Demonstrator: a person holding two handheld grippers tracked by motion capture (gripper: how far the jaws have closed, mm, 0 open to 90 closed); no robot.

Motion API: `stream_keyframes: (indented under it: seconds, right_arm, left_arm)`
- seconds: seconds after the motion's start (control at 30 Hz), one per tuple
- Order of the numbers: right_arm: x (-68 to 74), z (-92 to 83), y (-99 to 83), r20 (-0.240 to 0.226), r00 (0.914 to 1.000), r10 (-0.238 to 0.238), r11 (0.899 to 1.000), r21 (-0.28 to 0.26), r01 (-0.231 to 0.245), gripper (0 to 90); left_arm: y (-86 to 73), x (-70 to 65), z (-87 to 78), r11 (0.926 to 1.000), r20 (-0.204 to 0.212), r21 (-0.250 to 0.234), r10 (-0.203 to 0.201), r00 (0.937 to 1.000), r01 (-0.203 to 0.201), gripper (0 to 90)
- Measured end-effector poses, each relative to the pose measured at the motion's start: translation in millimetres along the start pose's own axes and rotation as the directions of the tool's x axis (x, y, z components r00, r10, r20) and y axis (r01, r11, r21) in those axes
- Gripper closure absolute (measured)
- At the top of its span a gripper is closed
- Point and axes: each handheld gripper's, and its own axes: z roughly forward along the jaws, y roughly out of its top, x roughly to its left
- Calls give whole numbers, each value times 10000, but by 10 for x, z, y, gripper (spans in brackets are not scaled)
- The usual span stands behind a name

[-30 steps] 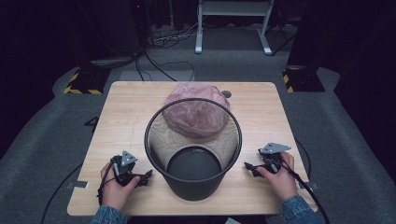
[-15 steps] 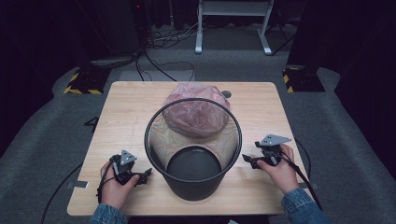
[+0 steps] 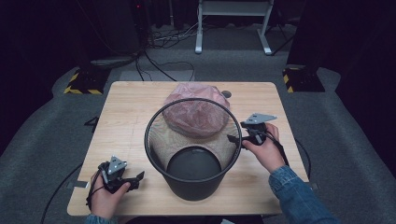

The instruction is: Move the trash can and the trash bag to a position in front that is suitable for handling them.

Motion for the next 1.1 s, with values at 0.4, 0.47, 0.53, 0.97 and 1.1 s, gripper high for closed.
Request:
stream_keyframes:
  seconds: [0.4, 0.47, 0.53, 0.97, 1.1]
  right_arm:
    - [65, 501, 356, -165, 9991, -387, 9992, -64, 386, 192]
    - [64, 600, 383, -240, 9991, -362, 9993, -70, 360, 192]
    - [58, 673, 388, -324, 9993, -189, 9998, -118, 186, 193]
    - [-93, 1205, 136, 182, 9998, 81, 9903, 1388, -105, 246]
    - [-90, 1185, 85, 312, 9994, 137, 9816, 1902, -193, 246]
  left_arm:
    - [-182, 73, -200, 9997, -313, -69, -247, 9992, 245, 177]
    - [-191, 77, -209, 9992, -248, -79, -396, 9989, 394, 194]
    - [-198, 86, -211, 9992, -202, -88, -398, 9990, 396, 210]
    - [-191, 68, -206, 9994, -95, -229, -276, 9996, 274, 218]
    - [-179, 53, -193, 9993, -65, -251, -264, 9996, 262, 219]
